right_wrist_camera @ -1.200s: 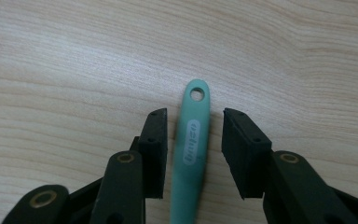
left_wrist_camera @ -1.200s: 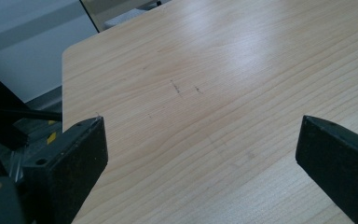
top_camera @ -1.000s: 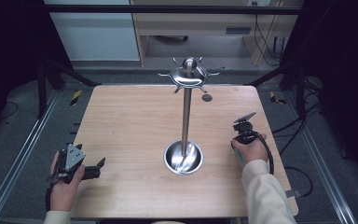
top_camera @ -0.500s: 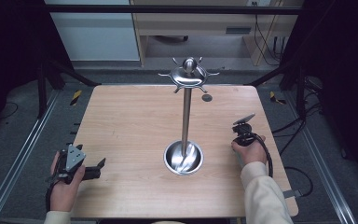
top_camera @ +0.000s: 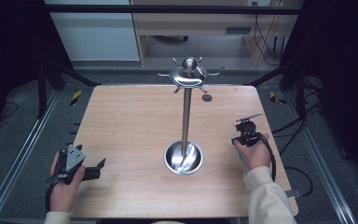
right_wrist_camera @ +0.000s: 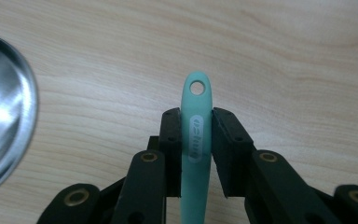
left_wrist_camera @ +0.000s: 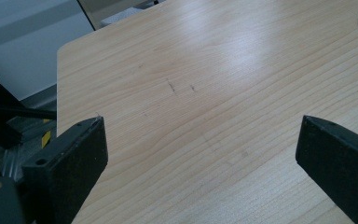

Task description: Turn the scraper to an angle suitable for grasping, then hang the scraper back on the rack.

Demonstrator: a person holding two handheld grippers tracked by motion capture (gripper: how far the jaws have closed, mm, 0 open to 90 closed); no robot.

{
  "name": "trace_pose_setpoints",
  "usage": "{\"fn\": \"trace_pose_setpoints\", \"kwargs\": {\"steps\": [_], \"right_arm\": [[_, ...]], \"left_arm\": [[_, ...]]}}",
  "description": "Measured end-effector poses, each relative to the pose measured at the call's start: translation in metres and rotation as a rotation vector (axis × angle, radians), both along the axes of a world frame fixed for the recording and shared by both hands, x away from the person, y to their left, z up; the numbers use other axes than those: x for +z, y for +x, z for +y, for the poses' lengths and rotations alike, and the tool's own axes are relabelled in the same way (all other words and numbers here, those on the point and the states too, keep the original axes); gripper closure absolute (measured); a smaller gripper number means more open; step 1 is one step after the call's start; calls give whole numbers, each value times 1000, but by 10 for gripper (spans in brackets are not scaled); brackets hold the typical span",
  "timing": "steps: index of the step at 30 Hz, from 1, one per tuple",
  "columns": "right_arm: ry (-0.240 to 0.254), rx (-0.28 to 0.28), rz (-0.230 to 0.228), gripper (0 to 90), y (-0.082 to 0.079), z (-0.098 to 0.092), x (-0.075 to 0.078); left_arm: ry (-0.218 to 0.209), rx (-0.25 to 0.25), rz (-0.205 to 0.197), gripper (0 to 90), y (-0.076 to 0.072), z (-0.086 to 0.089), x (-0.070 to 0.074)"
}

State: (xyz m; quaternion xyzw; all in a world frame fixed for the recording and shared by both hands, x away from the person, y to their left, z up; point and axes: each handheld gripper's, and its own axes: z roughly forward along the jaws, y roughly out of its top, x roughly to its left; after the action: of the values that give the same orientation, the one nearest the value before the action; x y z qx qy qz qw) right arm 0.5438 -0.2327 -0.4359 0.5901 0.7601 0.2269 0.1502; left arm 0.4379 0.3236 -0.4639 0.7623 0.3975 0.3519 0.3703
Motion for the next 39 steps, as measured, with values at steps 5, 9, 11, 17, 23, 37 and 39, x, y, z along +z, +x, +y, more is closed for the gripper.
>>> {"fn": "trace_pose_setpoints", "kwargs": {"steps": [5, 9, 11, 17, 23, 37, 39], "right_arm": [[46, 33, -73, 745, -13, -3, 20], [81, 70, -146, 745, -25, -3, 45], [89, 83, -176, 745, -29, -1, 55], [104, 125, -245, 746, -38, 4, 86], [103, 160, -322, 746, -45, 10, 114], [223, 196, -489, 745, -45, 17, 161], [221, 196, -498, 745, -47, 20, 161]], "left_arm": [[-2, 2, 2, 20, 0, 1, 0], [0, 4, 2, 20, 0, 1, 0], [-1, 3, 1, 20, 0, 1, 0], [2, 2, -1, 20, 1, 1, 0], [4, 4, -7, 20, 1, 2, 1], [8, 12, -14, 20, 2, 3, 2], [6, 12, -17, 20, 2, 4, 2]]}}
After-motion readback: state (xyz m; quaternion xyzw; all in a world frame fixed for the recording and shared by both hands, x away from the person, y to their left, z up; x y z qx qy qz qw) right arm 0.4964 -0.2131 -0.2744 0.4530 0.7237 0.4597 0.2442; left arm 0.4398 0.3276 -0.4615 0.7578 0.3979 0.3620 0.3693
